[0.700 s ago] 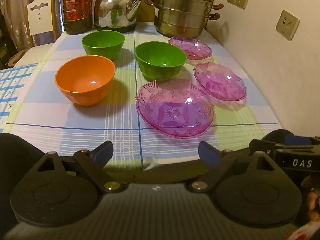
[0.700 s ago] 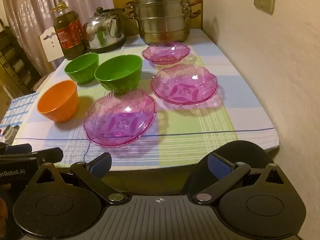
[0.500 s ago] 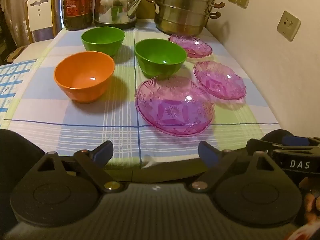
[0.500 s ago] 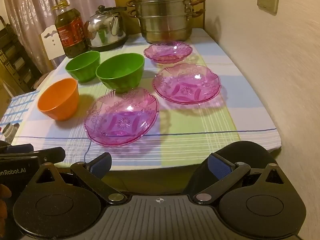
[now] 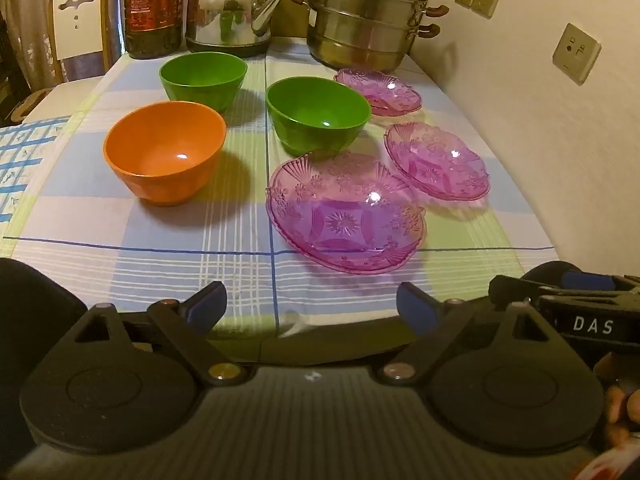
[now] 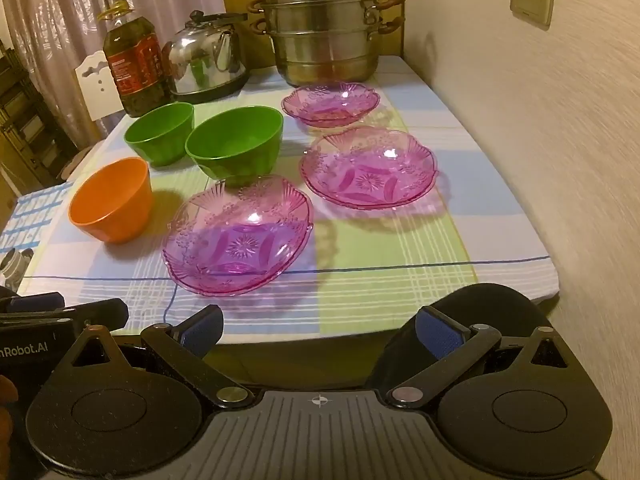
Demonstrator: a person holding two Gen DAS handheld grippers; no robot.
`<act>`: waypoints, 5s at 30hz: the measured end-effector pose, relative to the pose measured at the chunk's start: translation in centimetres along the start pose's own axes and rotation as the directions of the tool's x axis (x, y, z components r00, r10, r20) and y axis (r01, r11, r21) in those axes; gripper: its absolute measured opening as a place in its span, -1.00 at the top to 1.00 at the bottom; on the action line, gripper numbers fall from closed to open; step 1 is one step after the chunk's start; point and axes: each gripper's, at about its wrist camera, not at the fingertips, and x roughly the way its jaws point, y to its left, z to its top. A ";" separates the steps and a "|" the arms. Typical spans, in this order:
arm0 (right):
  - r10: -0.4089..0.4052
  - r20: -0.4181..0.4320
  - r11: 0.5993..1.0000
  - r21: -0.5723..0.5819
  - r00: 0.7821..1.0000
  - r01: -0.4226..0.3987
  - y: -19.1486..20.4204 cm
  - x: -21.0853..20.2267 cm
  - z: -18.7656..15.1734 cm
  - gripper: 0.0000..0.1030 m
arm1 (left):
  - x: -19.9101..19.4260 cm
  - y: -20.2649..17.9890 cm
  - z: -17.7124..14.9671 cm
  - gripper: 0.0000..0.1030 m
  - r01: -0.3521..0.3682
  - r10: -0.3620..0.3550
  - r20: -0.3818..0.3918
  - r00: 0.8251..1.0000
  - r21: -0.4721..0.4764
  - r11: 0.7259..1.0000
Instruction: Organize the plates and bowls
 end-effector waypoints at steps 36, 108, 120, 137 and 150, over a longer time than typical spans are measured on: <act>-0.013 0.015 1.000 0.004 1.000 0.012 -0.3 -0.4 0.6 -0.98 | -0.2 -0.1 0.1 -0.76 0.009 -0.009 0.005 1.000 0.004 1.000; 0.087 -0.037 0.982 0.173 0.996 -0.079 -3.0 10.4 5.7 -0.66 | 11.1 4.9 6.1 -0.73 0.057 -0.058 -0.006 0.998 -0.144 0.988; 0.096 -0.070 0.975 0.206 0.993 -0.080 -3.1 14.4 5.3 -0.22 | 14.7 6.1 6.0 -0.22 0.092 -0.105 -0.059 0.993 -0.186 0.978; 0.117 -0.093 0.973 0.208 0.989 -0.096 -3.0 16.4 5.2 0.34 | 16.3 6.7 5.9 0.49 0.083 -0.099 -0.072 0.992 -0.201 0.976; 0.131 -0.086 0.974 0.196 0.988 -0.112 -2.5 16.4 5.3 0.68 | 16.3 6.6 5.9 0.78 0.084 -0.099 -0.072 0.992 -0.195 0.977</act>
